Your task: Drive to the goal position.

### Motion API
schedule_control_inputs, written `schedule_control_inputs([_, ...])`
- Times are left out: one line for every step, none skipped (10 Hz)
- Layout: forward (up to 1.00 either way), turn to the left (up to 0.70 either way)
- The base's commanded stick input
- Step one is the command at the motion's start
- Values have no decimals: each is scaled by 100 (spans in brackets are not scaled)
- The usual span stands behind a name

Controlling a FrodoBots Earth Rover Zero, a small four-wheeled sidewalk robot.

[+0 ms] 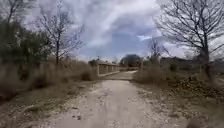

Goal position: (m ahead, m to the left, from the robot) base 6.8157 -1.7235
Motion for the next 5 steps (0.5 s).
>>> schedule_control_inputs([50, 0])
schedule_control_inputs([50, 0])
schedule_control_inputs([50, 0])
schedule_control_inputs([50, -28])
schedule_control_inputs([50, -50])
